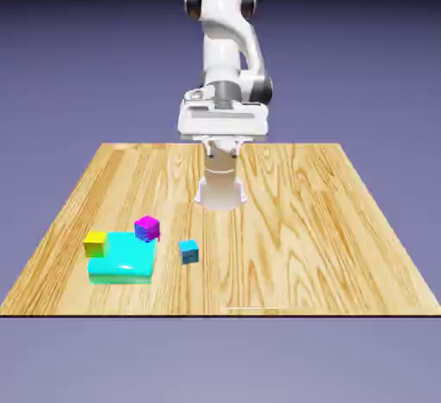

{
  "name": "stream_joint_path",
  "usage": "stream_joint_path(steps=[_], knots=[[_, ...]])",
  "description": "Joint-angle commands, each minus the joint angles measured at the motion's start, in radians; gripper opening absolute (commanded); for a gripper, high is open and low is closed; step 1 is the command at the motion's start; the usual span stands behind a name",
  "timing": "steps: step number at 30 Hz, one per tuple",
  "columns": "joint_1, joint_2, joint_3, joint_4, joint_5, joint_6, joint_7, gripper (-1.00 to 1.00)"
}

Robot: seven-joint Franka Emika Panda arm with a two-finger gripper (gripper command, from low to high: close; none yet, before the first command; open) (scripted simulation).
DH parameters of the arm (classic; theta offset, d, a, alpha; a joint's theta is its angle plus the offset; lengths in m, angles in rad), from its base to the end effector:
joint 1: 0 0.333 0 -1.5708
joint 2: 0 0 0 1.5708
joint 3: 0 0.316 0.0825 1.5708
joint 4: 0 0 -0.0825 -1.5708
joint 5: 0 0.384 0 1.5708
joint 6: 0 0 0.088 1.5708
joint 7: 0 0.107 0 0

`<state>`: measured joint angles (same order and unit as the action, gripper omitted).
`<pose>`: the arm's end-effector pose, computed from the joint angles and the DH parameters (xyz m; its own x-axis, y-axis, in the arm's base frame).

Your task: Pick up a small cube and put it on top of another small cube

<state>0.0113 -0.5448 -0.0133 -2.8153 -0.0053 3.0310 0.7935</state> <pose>0.3912 -0.0004 0.4450 0.5105 -0.7125 0.4814 -0.5141 -0.7017 -0.4933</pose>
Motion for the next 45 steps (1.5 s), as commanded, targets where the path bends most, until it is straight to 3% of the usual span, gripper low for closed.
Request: stream_joint_path(steps=[1, 25, 35, 36, 45], knots=[[-0.001, 0.021, -0.011, -0.004, -0.004, -0.005, 0.044, 0.00], [-0.014, 0.517, -0.273, -0.109, -0.108, -0.122, 1.075, 0.00], [-0.166, 0.833, -0.041, -0.047, 0.197, 0.130, 0.856, 0.00], [-0.166, 0.833, -0.041, -0.047, 0.197, 0.130, 0.856, -1.00], [-0.027, 0.543, -0.254, -0.104, -0.083, -0.101, 1.057, -1.00]])
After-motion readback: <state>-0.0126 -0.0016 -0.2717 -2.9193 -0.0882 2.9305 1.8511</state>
